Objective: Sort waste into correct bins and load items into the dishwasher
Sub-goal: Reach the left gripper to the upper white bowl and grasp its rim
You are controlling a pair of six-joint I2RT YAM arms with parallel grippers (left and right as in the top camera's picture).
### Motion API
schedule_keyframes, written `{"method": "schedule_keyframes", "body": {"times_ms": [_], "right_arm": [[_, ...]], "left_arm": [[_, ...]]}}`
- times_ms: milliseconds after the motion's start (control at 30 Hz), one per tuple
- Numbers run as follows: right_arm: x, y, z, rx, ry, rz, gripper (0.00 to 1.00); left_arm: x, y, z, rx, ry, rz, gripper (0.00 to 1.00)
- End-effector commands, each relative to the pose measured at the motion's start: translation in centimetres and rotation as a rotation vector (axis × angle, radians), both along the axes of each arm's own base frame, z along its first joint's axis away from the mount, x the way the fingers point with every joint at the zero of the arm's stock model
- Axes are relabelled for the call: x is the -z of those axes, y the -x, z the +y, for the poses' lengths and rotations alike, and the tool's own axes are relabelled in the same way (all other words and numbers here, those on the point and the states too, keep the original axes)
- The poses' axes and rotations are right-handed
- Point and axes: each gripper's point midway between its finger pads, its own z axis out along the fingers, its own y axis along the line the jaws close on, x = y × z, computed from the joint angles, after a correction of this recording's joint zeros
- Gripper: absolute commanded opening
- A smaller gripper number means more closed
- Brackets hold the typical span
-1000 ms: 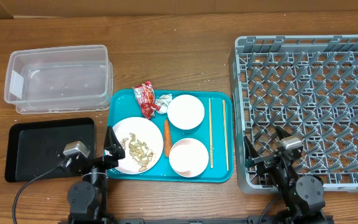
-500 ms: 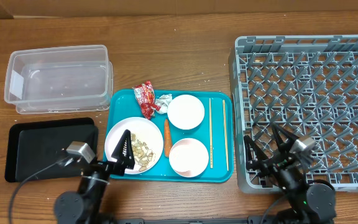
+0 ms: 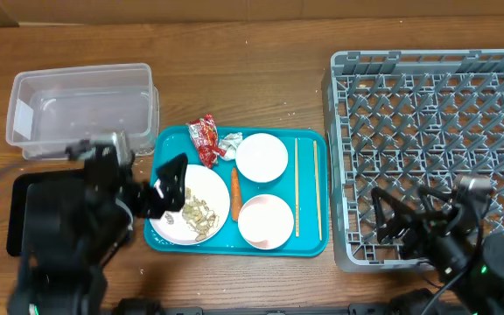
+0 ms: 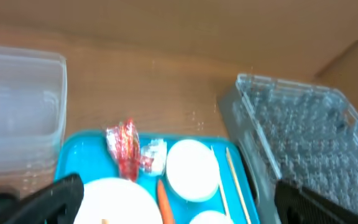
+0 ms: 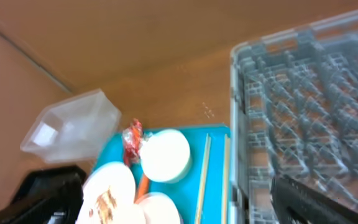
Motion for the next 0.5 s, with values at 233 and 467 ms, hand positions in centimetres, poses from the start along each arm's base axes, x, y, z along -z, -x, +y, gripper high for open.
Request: {"method": "schedule_keyframes", "body": {"times_ms": [233,467], "right_arm": [[0.2,-2.3,0.9,-0.011,0.040,0.185,1.00],[0.7,-2.6,1.0,-0.009,0.045,0.212,1.00]], "left_arm": [[7.6,-1.1,-9.6,0.390,0.041,0.490,1.00],[14.4,-1.2,-11.9,0.413,-0.171,0.671,0.86]]}}
